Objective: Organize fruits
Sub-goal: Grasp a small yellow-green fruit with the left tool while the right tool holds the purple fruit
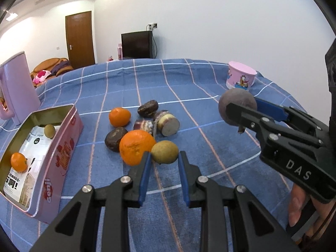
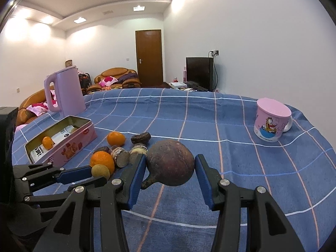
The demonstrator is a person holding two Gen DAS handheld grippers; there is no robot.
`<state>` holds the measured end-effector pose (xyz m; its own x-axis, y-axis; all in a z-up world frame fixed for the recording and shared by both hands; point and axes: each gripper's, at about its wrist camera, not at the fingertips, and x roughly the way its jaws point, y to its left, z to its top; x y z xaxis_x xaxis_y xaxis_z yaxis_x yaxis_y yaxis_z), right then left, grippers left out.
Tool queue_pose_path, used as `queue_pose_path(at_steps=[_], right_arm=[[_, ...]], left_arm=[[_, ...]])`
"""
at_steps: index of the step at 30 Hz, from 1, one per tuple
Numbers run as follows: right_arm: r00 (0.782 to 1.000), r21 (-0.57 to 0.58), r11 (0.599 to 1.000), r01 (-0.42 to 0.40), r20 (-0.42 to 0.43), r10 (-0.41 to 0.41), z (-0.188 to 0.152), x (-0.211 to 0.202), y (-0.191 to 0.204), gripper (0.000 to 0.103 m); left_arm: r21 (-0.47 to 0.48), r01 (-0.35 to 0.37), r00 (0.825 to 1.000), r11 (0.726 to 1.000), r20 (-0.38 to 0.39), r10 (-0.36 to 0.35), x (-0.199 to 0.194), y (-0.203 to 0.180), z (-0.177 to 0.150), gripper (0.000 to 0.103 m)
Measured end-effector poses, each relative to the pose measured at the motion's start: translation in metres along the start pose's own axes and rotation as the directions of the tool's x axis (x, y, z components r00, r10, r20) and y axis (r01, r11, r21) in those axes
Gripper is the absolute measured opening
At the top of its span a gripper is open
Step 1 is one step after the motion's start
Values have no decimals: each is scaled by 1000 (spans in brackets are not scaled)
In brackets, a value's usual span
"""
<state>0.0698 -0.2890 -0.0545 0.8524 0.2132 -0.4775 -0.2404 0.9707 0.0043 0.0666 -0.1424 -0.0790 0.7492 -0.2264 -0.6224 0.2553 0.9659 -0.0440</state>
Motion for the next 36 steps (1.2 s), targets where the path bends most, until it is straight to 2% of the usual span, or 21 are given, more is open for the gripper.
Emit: queue_pose_path(at_steps=[13, 36], right_arm=[[999, -7, 1000, -10, 48, 11, 0, -9, 1, 50], [992, -23, 1000, -4, 129, 7, -2, -23, 4, 50]], left_arm=[[16, -27, 995, 1000, 96, 25, -18, -6, -1, 28], [17, -68, 977, 998, 203, 63, -37, -5, 2, 27]])
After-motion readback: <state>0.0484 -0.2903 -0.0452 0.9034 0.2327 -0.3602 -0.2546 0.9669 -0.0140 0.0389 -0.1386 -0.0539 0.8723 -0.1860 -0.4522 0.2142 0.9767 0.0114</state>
